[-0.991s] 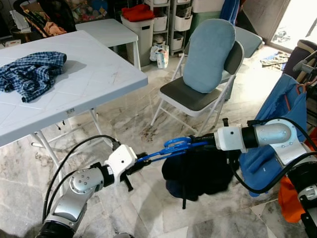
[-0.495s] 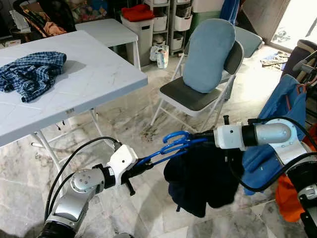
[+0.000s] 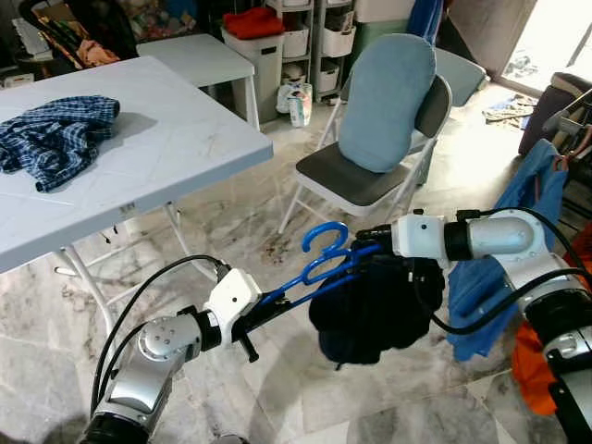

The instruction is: Hang hanger

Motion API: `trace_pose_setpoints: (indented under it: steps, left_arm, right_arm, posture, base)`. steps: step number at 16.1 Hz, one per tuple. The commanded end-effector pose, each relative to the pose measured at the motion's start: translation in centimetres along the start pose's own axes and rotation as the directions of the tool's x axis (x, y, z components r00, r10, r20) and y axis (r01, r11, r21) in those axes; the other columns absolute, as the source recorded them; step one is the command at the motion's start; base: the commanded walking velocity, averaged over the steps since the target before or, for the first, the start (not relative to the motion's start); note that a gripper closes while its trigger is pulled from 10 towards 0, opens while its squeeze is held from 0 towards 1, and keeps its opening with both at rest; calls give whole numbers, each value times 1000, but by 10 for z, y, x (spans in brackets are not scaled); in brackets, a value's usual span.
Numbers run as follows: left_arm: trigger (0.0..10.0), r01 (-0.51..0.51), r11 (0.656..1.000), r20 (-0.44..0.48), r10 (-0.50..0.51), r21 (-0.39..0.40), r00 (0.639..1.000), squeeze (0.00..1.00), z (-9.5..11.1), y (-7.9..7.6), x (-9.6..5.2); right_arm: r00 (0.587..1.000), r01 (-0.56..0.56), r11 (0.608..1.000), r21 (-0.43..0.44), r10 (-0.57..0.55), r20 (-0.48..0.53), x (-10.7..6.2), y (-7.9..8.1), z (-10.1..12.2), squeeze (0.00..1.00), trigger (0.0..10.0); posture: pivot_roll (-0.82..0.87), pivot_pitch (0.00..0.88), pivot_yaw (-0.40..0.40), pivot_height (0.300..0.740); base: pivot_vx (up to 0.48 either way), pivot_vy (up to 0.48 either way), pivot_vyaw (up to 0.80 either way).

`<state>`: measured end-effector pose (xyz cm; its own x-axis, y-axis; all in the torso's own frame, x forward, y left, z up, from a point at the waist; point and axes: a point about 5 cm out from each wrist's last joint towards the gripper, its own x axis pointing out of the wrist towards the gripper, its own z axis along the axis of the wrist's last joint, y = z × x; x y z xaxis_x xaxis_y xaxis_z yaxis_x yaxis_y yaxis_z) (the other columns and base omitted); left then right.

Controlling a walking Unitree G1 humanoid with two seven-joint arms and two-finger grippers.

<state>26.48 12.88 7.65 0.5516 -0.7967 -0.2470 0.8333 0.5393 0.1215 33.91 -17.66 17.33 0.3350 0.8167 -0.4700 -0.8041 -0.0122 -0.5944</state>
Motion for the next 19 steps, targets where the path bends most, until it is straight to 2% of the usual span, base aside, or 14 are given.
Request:
trace_pose_setpoints:
  steps: [1,7,10,14,19]
  left_arm:
    - [0,-53,998,66,52,15,996,0,11,6,-1]
    - [0,-155,985,95,163,-80,982,0,4,2,-5]
    - [0,-230,964,113,245,-130,963,0,4,4,-8]
    - [0,-264,953,115,282,-149,953,0,4,6,-12]
    - [0,-312,934,123,335,-176,934,0,7,14,-12]
  right_arm:
    - [1000,-3,999,-36,3,-4,3,-5,4,1000,10000]
    - [998,61,996,-71,-63,-25,12,-14,6,1000,10000]
    - [989,134,988,-77,-138,-58,19,-20,4,1000,10000]
    - [964,245,967,-72,-250,-85,25,-27,2,1000,10000]
    - [910,403,915,-6,-402,-103,30,-35,0,1000,10000]
  posture:
    - [-73,0,-33,740]
    - [-67,0,-38,740]
    - [-53,0,-43,740]
    - [-42,0,-36,740]
    - [-39,0,-32,740]
  base:
    - [0,0,0]
    - [0,0,0]
    - [0,0,0]
    - [0,0,0]
    - [0,0,0]
